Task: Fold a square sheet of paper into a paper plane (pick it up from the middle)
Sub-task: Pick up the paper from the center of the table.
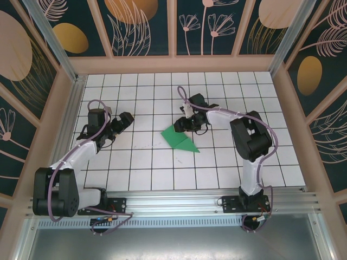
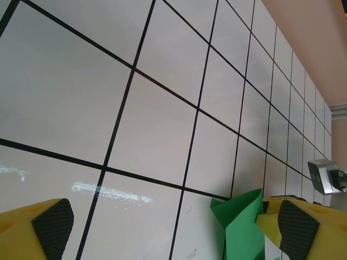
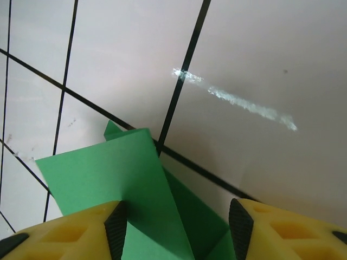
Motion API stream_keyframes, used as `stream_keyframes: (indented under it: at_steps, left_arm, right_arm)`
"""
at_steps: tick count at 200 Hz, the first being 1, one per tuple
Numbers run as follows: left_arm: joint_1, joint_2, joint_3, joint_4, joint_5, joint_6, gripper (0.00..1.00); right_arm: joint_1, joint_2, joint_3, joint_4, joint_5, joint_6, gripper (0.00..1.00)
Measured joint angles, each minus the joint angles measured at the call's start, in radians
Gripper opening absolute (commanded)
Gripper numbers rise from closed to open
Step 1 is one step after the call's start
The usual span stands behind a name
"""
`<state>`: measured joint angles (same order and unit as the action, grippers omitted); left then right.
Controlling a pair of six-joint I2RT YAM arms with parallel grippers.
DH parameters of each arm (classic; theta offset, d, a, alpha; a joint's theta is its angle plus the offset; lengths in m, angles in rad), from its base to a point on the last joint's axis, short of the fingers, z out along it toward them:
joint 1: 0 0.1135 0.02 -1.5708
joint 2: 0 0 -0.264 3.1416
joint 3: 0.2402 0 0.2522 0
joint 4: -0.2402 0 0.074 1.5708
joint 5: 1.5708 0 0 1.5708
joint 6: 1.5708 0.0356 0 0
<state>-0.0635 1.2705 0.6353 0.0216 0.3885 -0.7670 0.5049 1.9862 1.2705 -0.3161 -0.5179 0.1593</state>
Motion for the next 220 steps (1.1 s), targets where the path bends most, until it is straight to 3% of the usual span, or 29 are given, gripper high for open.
stream_keyframes:
  at_steps: [45,74,120,189,220]
  left_arm:
    - [0.0,-0.013,-0.029,0.027,0.038,-0.001,0.98]
    - [-0.004,-0.014,-0.063,0.053,0.072,-0.009,0.98]
    - [-0.089,-0.064,-0.159,0.172,0.103,-0.071,0.98]
    - [-0.261,-0.161,-0.353,0.574,0.101,-0.275,0.98]
    - [-0.309,-0.147,-0.372,0.76,0.095,-0.332,0.92]
  right_arm:
    - [-0.034,0.014,-0.001,0.056,-0.164,-0.019,0.14]
    - [-0.045,0.014,-0.011,0.108,-0.237,0.005,0.04]
    - [-0.06,0.008,-0.109,0.315,-0.309,0.224,0.05]
    - [-0.062,-0.156,-0.26,0.837,-0.348,0.814,0.05]
    - [-0.062,-0.177,-0.291,0.982,-0.34,1.008,0.05]
